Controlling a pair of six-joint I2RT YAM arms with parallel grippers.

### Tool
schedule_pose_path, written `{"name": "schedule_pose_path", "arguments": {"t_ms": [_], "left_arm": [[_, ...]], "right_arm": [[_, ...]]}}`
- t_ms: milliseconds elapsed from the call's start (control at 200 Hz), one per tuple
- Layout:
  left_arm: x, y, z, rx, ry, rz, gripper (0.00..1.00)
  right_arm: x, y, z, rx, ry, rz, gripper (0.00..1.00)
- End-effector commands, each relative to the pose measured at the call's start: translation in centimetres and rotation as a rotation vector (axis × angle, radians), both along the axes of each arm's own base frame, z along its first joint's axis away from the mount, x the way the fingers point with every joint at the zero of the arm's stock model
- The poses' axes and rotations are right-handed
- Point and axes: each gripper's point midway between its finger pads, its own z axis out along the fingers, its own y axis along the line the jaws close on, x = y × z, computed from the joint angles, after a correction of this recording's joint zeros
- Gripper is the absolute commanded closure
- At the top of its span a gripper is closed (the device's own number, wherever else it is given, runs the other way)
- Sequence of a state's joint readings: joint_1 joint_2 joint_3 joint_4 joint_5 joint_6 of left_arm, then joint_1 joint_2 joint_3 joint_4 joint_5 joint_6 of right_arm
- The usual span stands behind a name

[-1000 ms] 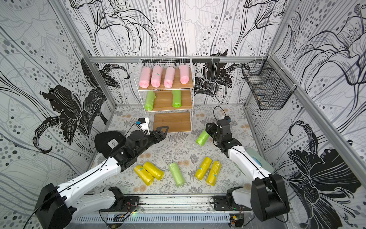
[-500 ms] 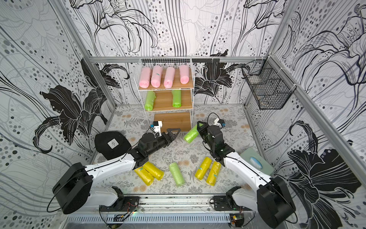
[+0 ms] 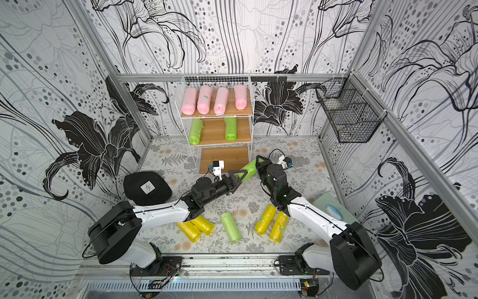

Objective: Sort the rolls of trash bags by color and place them on the shelf
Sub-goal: Place the roll of trash bags on the shelf.

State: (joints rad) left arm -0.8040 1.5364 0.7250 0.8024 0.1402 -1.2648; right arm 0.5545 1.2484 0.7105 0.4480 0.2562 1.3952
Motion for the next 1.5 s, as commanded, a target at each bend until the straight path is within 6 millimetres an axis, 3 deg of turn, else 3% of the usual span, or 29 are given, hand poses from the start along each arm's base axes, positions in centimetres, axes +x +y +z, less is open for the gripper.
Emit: {"name": "schedule_pose_path", "arguments": {"t_ms": [0,190,300,516,656,846,1056,1227,1322,1412,1492], "left_arm": [[0.6,0.4,2.6,-0.083,-0.062,0.051,0.19],[1.0,1.2,2.7,-0.081,-0.076,0.103,0.29],[1.2,1.1,2.7,-0.07,-0.083,0.11,0.3],[1.9,1.7,2.2,-0.041,-0.077,0.132,0.21],[2.3,1.7,1.7,-0.043,-0.062,0.129,0.21],[2.4,1.2,2.0,-0.049,-0.07,0.108,0.37],[2.2,0.5,2.1,-0.047,-0.069,0.075,0.36],[2.2,0.7,2.3,-0.057,-0.074,0.078,0.53],[2.3,1.1,2.3,-0.055,-0.077,0.09,0.62],[2.4,1.8,2.7,-0.06,-0.086,0.103,0.73],[2.5,2.9,3.0,-0.047,-0.101,0.135,0.75]], "right_arm": [[0.3,0.1,2.1,0.082,-0.059,-0.023,0.59],[0.2,0.6,1.5,0.106,-0.045,-0.009,0.6],[0.1,1.2,1.4,0.13,-0.04,0.014,0.6],[-0.1,1.3,1.8,0.151,-0.047,0.023,0.6],[-0.2,1.5,2.2,0.159,-0.059,0.035,0.6],[-0.1,2.0,2.0,0.166,-0.053,0.056,0.6],[0.3,2.4,1.8,0.172,-0.051,0.067,0.6],[0.4,2.5,1.7,0.157,-0.05,0.07,0.59],[0.5,2.5,1.8,0.125,-0.054,0.069,0.5],[0.6,2.5,2.0,0.081,-0.052,0.074,0.31],[0.5,2.4,2.1,0.039,-0.042,0.075,0.14]]}}
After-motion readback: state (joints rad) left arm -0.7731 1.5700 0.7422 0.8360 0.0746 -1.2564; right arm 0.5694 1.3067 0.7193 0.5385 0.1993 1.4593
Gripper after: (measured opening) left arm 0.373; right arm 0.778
